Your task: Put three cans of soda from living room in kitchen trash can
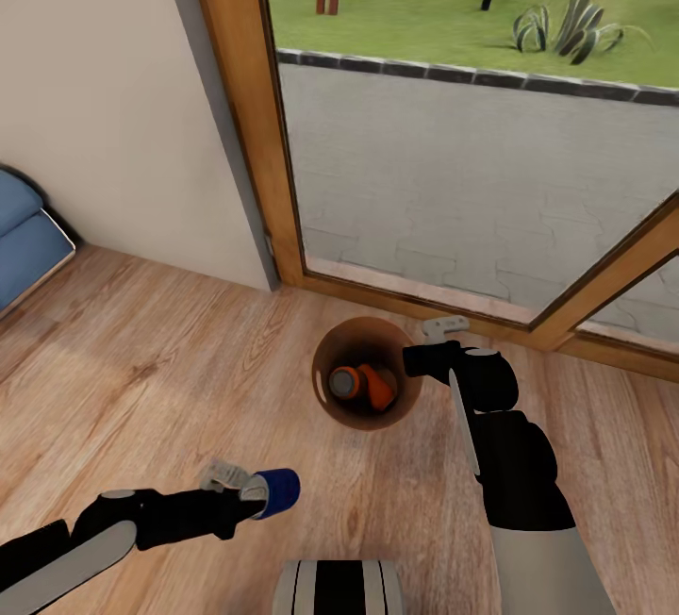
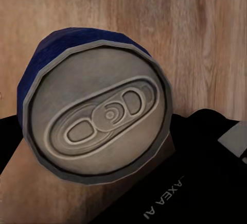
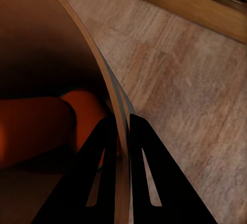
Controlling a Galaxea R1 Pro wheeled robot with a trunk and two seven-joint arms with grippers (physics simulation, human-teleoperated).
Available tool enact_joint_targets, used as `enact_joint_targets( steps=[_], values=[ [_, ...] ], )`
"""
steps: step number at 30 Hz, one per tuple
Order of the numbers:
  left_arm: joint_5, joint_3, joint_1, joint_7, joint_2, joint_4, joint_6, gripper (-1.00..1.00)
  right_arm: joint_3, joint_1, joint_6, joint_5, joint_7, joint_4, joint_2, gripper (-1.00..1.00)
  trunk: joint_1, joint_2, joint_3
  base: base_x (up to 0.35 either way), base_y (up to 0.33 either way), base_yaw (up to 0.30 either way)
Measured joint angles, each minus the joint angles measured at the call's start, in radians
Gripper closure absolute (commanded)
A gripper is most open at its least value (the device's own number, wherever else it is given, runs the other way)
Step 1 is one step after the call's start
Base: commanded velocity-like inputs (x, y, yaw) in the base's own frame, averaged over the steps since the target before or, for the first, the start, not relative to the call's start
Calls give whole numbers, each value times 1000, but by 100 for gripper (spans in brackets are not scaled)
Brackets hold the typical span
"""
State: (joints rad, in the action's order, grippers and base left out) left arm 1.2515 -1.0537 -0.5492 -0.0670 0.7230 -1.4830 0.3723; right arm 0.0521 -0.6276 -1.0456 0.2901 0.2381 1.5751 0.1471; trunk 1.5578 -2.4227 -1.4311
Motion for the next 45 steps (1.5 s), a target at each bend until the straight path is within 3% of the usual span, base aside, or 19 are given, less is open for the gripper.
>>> enact_joint_targets(
  steps=[6,7,8,11,14,16,17,19,23,26,28,29,31,34,35,39,41,43,45],
  values=[
    [15,0,0,-6,70,-36,-8,100,0,0,0,0,0,0,0,100,0,0,0,0,0,0],
    [32,0,-1,-20,108,-43,-43,100,0,0,0,0,0,0,0,100,0,0,0,0,0,0],
    [41,0,0,-30,121,-45,-55,100,0,0,0,0,0,0,0,100,0,0,0,0,0,0],
    [81,0,-1,-151,192,-49,-108,100,0,0,0,-1,0,0,0,100,0,0,0,0,0,0],
    [99,0,-1,-251,256,-50,-152,100,1,0,0,-1,0,0,1,100,0,0,0,0,0,0],
    [108,0,0,-281,285,-50,-175,100,1,0,0,-3,0,0,1,100,0,0,0,0,0,0],
    [130,0,-1,-299,306,-50,-191,100,1,0,0,-2,0,0,1,100,0,0,0,0,0,0],
    [151,0,0,-315,317,-50,-199,100,0,0,0,-2,0,0,1,100,0,0,0,0,0,0],
    [160,5,0,-429,321,-54,-188,100,1,0,0,2,-1,0,0,100,0,0,0,0,0,0],
    [162,5,1,-466,306,-61,-173,100,1,0,0,1,-1,0,0,100,0,0,0,0,0,0],
    [163,8,1,-529,278,-62,-133,100,1,0,0,-1,-1,0,0,100,0,0,0,0,0,0],
    [164,12,1,-593,246,-62,-86,100,2,0,0,-2,-1,0,0,100,0,0,0,0,0,0],
    [164,22,0,-620,229,-64,-58,100,2,0,0,-1,-1,0,0,100,0,0,0,0,0,0],
    [166,74,0,-646,210,-65,-25,100,3,0,0,1,-2,0,0,100,0,0,0,0,0,0],
    [169,106,-1,-659,192,-65,3,100,3,0,0,1,-2,0,0,100,0,0,0,0,0,0],
    [166,174,0,-672,118,-65,113,100,2,0,0,-1,-2,0,0,100,0,0,0,0,0,0],
    [173,345,-1,-676,37,-65,242,100,2,0,0,0,-2,0,0,100,0,0,0,0,0,0],
    [166,400,0,-676,14,-65,289,100,3,0,0,1,-2,0,0,100,0,0,0,0,0,0],
    [165,423,0,-676,-2,-65,313,100,3,0,0,1,-2,0,0,100,0,0,0,0,0,0]
  ],
)
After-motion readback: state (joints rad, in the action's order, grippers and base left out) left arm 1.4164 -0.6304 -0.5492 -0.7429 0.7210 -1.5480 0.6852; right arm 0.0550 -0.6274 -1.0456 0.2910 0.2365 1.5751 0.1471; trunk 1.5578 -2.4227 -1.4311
